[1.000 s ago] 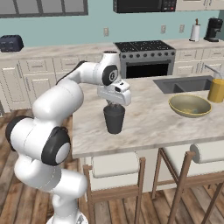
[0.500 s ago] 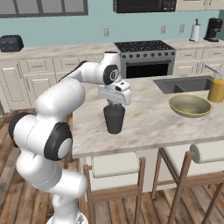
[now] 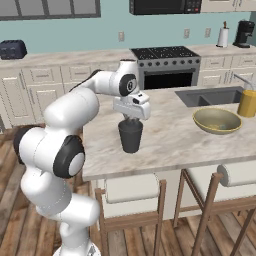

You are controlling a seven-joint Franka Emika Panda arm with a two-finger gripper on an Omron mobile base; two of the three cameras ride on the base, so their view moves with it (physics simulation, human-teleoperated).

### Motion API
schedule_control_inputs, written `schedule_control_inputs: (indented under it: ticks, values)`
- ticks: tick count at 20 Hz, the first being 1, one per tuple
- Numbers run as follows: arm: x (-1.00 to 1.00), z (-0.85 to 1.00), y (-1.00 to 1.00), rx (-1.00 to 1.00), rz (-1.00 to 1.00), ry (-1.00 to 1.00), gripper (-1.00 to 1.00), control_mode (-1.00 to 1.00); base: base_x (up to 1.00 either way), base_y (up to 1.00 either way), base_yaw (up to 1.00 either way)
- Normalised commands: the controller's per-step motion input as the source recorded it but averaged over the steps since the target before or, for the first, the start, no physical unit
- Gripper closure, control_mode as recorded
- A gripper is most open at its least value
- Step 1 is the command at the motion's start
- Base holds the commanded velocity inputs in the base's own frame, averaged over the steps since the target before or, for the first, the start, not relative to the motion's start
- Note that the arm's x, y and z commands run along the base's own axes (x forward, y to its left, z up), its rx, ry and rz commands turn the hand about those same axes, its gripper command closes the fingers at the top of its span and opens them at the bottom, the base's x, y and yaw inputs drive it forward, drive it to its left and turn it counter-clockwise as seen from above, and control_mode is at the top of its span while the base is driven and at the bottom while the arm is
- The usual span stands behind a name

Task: There are two ice cubes in the ice bowl. Place both ice cubes in the glass cup.

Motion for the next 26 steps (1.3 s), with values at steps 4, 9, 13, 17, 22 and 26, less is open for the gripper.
schedule_control_inputs:
  ticks: [4, 9, 13, 17, 22, 26]
  values:
    - [0.10, -0.02, 0.00, 0.00, 0.00, 0.00, -1.00, -1.00, 0.00, 0.00, 0.00]
    - [0.26, 0.00, 0.00, 0.00, 0.00, 0.00, -1.00, -1.00, 0.00, 0.00, 0.00]
    - [0.15, 0.00, 0.00, 0.00, 0.00, 0.00, -1.00, -1.00, 0.00, 0.00, 0.00]
    - [-0.19, 0.03, 0.00, 0.00, 0.00, 0.00, -1.00, -1.00, 0.00, 0.00, 0.00]
    - [-1.00, 0.01, 0.15, 0.00, 0.00, -0.07, -1.00, -1.00, 0.00, 0.00, 0.00]
    - [-1.00, 0.03, 0.50, 0.00, 0.00, -0.08, -1.00, -1.00, 0.00, 0.00, 0.00]
